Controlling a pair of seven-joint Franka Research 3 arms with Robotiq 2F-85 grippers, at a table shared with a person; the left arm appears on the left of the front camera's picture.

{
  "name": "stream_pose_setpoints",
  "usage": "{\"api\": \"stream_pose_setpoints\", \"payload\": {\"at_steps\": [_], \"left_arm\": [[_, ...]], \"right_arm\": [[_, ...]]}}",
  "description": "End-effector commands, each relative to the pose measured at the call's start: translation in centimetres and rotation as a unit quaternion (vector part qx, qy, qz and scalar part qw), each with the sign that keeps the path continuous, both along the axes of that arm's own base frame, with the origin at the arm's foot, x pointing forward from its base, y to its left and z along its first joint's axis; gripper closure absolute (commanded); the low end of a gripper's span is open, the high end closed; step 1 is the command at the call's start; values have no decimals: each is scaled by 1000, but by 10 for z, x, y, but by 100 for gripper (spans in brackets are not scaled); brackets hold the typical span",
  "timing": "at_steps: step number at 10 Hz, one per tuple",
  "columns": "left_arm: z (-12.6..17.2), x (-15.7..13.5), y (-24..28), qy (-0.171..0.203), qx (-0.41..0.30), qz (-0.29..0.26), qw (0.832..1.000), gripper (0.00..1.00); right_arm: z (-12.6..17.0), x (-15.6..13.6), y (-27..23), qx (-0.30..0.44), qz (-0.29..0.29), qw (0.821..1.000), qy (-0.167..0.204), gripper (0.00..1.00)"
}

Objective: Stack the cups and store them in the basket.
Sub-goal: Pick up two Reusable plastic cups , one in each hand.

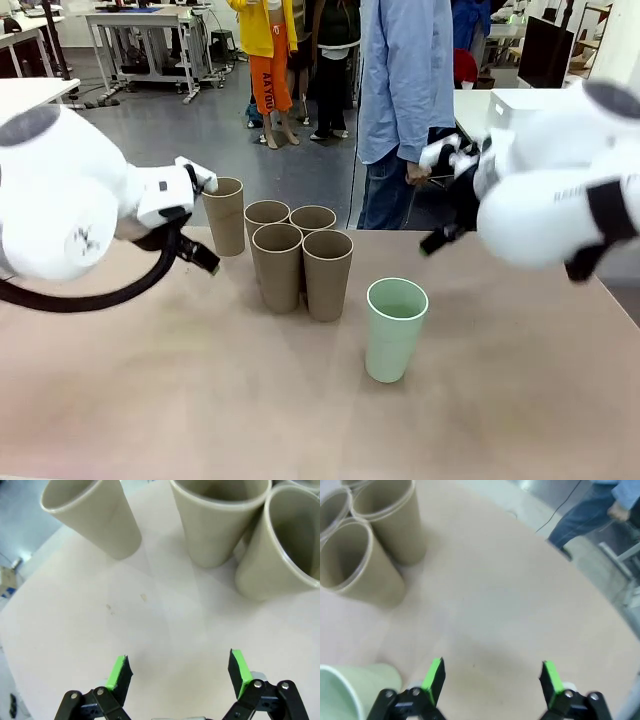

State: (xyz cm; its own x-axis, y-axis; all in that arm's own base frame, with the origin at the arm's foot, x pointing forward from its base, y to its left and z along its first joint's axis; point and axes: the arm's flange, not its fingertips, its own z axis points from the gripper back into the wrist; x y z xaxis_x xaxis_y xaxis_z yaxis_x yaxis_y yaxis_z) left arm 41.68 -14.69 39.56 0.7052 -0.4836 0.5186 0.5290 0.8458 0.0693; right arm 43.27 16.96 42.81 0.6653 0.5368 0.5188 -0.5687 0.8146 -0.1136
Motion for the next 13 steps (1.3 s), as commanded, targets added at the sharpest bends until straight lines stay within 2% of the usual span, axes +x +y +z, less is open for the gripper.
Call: {"api": "stream_pose_setpoints", "payload": {"at_steps": [1, 2, 4, 5, 6, 8, 10, 11, 13], "left_arm": [[55, 30, 36, 45, -47, -29, 997, 0], [75, 32, 54, 55, -64, -59, 995, 0], [103, 8, 107, 59, -100, -144, 983, 0], [114, -10, 136, 43, -125, -179, 975, 0], [120, -37, 172, 16, -144, -224, 964, 0], [112, -75, 208, -5, -138, -252, 958, 0], [97, -113, 227, -33, -136, -266, 954, 0], [89, -126, 234, -47, -140, -266, 952, 0], [79, -132, 244, -75, -151, -259, 951, 0]], "right_arm": [[64, 30, -16, 22, 17, 999, 24, 0], [83, 29, -28, 34, 33, 998, 30, 0], [105, 7, -77, 68, 102, 992, 29, 0], [107, -10, -105, 79, 133, 988, 8, 0], [105, -37, -143, 100, 157, 982, -31, 0], [89, -78, -188, 126, 178, 973, -72, 0], [66, -111, -217, 142, 186, 968, -86, 0], [57, -123, -225, 148, 189, 966, -93, 0], [53, -135, -233, 155, 193, 963, -104, 0]]}}
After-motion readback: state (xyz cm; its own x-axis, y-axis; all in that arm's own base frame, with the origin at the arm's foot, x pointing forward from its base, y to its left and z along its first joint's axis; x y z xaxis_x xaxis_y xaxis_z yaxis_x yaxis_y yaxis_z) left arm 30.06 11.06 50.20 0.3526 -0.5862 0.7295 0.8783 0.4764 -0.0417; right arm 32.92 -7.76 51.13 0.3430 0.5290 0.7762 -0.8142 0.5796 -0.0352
